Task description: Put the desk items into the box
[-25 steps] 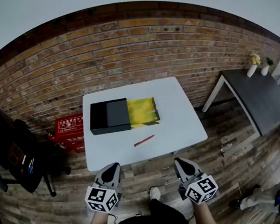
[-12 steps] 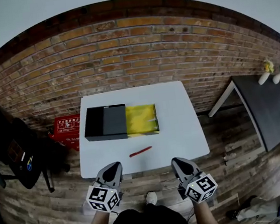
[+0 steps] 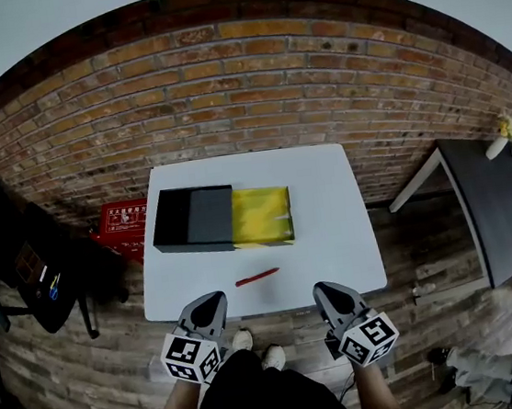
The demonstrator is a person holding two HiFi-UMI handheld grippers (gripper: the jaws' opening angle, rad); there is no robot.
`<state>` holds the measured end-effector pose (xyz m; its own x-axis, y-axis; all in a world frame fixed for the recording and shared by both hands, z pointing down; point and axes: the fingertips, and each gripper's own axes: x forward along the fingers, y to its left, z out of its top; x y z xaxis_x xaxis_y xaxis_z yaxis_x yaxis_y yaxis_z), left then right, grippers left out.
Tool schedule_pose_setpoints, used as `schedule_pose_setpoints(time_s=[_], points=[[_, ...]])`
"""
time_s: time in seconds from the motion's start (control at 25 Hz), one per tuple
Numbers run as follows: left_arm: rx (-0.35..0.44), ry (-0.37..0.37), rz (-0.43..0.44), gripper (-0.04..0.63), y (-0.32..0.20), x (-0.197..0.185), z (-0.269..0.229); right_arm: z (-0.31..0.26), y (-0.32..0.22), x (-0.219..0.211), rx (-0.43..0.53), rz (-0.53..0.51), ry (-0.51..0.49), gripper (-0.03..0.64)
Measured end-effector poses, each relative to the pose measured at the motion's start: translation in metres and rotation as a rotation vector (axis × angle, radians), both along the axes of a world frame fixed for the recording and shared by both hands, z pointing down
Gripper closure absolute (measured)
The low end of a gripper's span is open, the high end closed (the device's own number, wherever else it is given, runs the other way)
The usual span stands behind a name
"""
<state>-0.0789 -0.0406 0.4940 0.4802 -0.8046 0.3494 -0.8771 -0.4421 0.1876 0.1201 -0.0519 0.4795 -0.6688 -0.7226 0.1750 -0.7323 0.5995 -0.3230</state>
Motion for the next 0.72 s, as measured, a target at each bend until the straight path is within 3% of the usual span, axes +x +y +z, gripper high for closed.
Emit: schedule_pose_setpoints(time_s=[0.32,0.56,0.72], points=[[-0.054,-0.040,0.041,0.580,-0.018,0.001,0.034,0.007,-0.013,-0.015,-0.019,-0.018,0.015,0.595],[-0.115,-0.090,0.140,0.580,-0.039,0.011,0.069,0.036,-0.021,-0.030,-0.043,-0.037,0.108,0.595],[-0.175,-0.071,0.181,0.578,-0.048,0.019,0.092,0.053,-0.031,-0.036,-0.070,-0.026,0.144,0.595]])
